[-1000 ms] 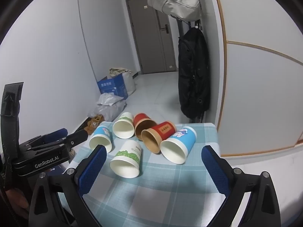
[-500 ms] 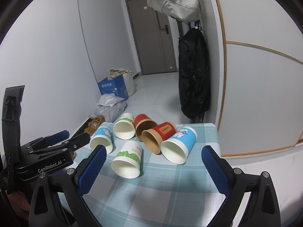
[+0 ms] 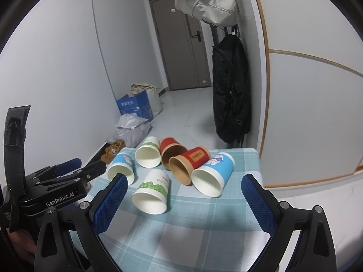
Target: Flip cup upright
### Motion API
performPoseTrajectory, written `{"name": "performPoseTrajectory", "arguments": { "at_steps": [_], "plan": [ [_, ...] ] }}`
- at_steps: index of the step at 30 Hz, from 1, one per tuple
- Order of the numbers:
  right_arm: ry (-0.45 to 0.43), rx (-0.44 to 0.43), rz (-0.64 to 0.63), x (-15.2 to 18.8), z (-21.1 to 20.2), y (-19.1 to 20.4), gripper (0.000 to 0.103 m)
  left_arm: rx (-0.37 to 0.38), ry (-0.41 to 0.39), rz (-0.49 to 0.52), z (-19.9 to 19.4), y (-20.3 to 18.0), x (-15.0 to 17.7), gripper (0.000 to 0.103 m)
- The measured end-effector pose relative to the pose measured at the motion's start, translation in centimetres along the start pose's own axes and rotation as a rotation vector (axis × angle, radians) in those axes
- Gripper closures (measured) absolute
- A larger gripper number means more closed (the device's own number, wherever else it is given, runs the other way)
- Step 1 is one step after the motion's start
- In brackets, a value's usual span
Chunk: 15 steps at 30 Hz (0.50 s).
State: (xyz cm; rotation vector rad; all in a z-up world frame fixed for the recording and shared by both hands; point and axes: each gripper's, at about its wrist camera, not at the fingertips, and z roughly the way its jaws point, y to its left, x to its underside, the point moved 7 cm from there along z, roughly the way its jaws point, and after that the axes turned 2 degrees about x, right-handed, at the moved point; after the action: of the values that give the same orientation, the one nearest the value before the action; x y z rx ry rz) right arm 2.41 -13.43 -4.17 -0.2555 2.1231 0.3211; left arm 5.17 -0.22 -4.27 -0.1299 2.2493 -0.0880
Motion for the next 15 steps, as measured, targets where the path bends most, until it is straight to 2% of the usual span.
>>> {"name": "performPoseTrajectory", "arguments": {
  "at_steps": [15],
  "plan": [
    [0.004,-0.001,-0.003,0.16,0.14,0.01,0.002,0.007,0.000,0.005,-0.06,0.00,0.16,0.032]
  ]
}}
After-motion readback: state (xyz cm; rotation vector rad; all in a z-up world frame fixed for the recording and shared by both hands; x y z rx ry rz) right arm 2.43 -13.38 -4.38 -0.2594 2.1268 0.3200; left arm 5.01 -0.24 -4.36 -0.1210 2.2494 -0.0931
